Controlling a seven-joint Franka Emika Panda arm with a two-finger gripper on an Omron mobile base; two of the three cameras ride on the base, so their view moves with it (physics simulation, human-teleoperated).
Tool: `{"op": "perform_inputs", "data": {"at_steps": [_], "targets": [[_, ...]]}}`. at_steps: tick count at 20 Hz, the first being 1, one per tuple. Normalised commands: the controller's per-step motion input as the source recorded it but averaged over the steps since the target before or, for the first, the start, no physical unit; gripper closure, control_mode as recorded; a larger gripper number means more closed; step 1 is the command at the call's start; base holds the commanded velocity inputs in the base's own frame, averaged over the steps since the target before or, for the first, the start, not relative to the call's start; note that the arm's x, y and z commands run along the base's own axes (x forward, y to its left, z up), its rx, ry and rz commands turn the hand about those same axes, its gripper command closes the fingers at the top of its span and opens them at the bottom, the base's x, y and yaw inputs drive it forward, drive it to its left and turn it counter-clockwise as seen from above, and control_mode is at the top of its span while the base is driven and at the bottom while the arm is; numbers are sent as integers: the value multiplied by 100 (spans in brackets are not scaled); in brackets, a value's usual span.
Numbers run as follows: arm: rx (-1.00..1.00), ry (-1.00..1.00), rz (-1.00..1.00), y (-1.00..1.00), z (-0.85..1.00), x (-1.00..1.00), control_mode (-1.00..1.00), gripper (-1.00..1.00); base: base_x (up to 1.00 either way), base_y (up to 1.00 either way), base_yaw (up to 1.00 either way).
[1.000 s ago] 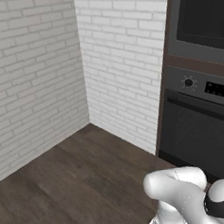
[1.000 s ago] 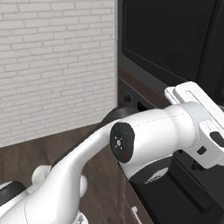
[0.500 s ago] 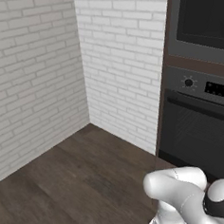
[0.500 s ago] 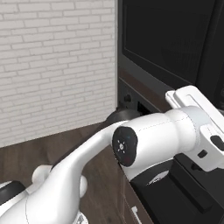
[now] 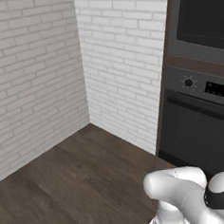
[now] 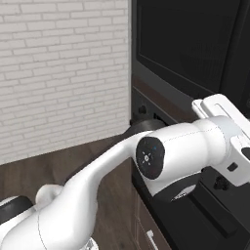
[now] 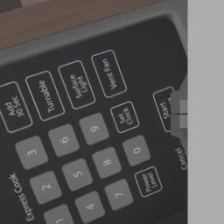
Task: Pick the garlic from the sink and place it in the bowl. Then pick the bowl and place it in the microwave. Then close the microwave door and press the start button.
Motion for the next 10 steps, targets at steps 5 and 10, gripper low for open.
{"op": "perform_inputs", "data": {"at_steps": [5, 10], "targets": [[6, 0, 5, -43, -12, 45, -100, 100, 0, 0, 0], [3, 0, 4, -12, -8, 38, -100, 100, 0, 0, 0]]}}
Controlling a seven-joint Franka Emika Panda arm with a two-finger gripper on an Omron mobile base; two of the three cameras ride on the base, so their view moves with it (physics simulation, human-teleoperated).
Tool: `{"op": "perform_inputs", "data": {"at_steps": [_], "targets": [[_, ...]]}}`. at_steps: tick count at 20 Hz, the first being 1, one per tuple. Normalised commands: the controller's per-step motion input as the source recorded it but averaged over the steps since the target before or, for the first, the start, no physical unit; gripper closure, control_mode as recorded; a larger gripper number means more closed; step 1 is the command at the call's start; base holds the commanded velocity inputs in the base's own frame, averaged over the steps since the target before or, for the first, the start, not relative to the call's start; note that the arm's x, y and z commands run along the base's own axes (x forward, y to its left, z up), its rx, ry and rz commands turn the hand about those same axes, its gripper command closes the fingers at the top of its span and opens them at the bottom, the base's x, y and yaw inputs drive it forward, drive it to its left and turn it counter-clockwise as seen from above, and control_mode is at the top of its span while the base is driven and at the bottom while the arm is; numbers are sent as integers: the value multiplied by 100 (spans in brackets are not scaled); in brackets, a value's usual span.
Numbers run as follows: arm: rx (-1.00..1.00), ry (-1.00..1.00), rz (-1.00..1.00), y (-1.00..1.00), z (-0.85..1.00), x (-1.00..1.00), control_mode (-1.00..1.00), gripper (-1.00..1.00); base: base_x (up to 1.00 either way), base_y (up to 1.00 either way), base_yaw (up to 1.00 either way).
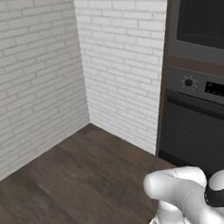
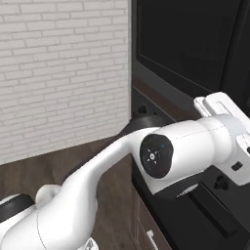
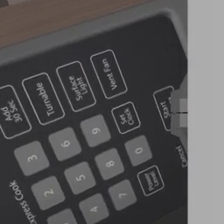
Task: Pick the garlic from the sink and place it in the bowl. Then pick the bowl and place it in the microwave. Then close the microwave door and press the start button.
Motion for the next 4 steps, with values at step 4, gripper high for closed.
{"op": "perform_inputs", "data": {"at_steps": [4], "targets": [[0, -7, 0, 0, 0, 1, -100, 100, 0, 0, 0]]}}
